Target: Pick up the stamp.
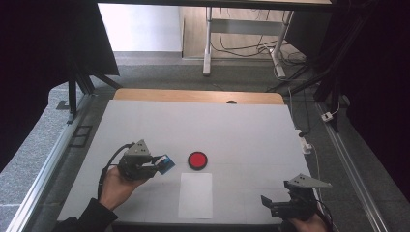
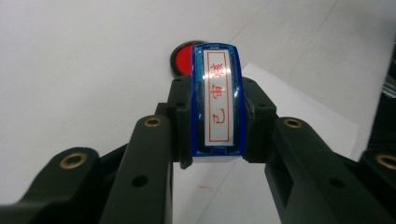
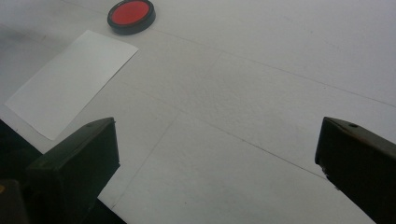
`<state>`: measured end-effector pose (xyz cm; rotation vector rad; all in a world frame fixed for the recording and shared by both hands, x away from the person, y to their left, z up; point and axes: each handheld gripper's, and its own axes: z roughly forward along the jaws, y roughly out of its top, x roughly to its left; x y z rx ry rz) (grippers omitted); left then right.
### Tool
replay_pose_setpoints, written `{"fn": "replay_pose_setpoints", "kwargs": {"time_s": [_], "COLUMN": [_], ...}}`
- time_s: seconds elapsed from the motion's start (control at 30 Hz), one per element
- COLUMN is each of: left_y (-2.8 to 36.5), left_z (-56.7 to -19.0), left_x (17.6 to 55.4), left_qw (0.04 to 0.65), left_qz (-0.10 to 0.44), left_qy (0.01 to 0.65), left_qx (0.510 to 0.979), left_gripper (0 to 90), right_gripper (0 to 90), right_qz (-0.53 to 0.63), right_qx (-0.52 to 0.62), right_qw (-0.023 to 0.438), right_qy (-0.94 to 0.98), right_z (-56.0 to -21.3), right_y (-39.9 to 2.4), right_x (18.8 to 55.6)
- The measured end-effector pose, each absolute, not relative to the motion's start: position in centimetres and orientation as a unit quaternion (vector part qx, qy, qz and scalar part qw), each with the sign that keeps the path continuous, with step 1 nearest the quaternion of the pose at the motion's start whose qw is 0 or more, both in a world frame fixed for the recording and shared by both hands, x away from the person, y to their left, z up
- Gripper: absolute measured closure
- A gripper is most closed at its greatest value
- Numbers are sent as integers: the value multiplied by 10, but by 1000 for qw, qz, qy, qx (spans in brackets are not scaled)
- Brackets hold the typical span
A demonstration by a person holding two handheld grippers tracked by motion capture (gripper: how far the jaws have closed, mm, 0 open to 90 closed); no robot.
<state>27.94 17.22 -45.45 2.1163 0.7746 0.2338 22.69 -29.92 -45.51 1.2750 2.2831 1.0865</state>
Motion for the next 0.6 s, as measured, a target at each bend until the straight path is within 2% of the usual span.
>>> {"fn": "replay_pose_setpoints", "kwargs": {"time_s": [0.6], "left_y": [157], "left_z": [-437], "left_x": [280], "left_qw": [439], "left_qz": [87], "left_qy": [262], "left_qx": [855], "left_gripper": [695], "right_gripper": [0], "right_qz": [380], "right_qx": [443], "right_qw": [153], "right_qy": [797], "right_z": [-455], "right_y": [-299], "right_x": [227]}}
